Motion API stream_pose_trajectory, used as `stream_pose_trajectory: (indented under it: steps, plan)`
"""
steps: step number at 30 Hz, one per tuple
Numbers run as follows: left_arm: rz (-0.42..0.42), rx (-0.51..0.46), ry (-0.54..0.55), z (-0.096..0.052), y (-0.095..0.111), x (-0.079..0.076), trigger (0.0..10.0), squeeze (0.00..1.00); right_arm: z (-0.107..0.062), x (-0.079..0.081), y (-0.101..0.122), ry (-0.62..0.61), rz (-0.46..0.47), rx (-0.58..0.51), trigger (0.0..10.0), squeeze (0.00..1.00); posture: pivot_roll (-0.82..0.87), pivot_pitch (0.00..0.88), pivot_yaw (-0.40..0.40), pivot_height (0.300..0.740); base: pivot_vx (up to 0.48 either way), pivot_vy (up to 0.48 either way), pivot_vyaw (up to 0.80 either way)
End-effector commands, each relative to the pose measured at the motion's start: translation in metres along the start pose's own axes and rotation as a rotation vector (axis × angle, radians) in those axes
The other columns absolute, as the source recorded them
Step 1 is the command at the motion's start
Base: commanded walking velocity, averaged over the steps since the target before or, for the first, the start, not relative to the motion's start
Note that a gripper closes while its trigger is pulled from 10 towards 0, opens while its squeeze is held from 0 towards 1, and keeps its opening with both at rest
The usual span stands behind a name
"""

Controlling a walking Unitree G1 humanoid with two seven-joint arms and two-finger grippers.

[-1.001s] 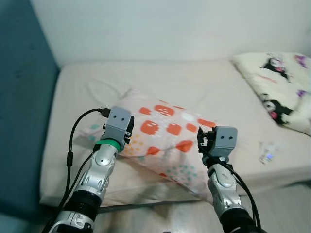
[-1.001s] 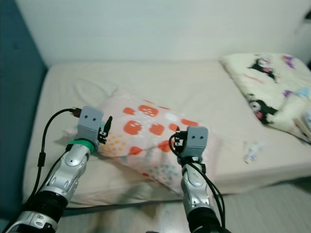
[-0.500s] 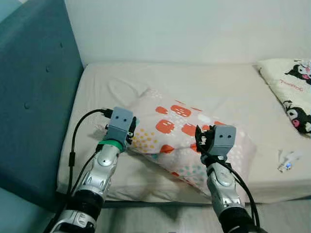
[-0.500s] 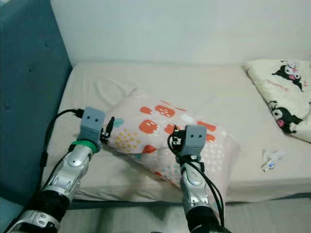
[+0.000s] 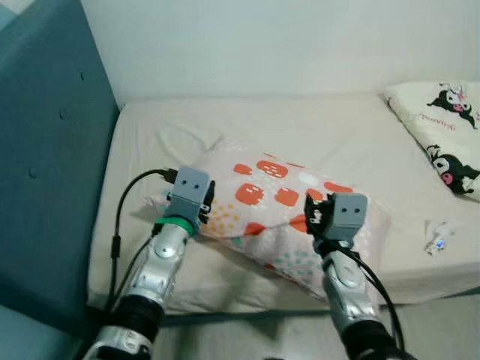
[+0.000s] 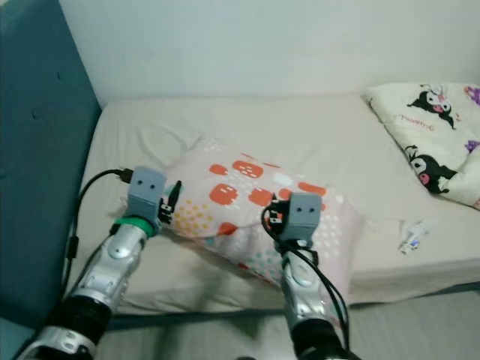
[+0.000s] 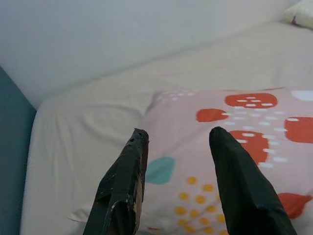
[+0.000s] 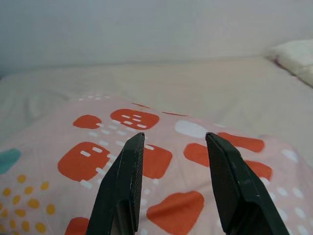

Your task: Clean up the room

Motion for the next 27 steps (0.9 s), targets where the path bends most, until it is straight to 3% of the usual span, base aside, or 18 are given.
stream_pose_trajectory:
  steps: [1,7,11,27]
  plan:
    - [0.003,0.016,0.011,-0.0029,-0.0069,0.0054,10.0,0.00,-0.0039,0.0035,-0.0081,-0.001,0.017,0.024,10.0,0.00,-0.12,0.011,0.029,0.740,0.000,0.480,0.00]
    - [0.005,0.013,0.011,-0.0036,-0.0068,0.0050,10.0,0.00,-0.0042,0.0036,-0.0084,-0.001,0.016,0.025,10.0,0.00,-0.12,0.015,0.026,0.740,0.000,0.454,0.00]
    - [0.034,-0.017,0.007,-0.0052,-0.0033,0.0032,10.0,0.00,-0.0047,0.0035,-0.0093,0.002,0.013,0.029,10.0,0.00,-0.12,0.020,0.022,0.740,0.000,0.000,0.00]
    - [0.044,-0.040,-0.010,-0.0072,-0.0011,-0.0012,10.0,0.00,-0.0059,0.0032,-0.0110,0.000,0.011,0.034,10.0,0.00,-0.12,0.026,0.025,0.740,0.000,-0.433,0.00]
Point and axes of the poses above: a point about 5 cm out from each wrist's last joint towards the gripper, its own z axis pointing out of the wrist towards the gripper, its own y axis along the axis of the wrist's last joint, x = y × z, the point moved 5 cm from there along z, pointing out of the wrist towards the gripper, and after that the axes turned 5 degrees about z, right-handed, at the moved point
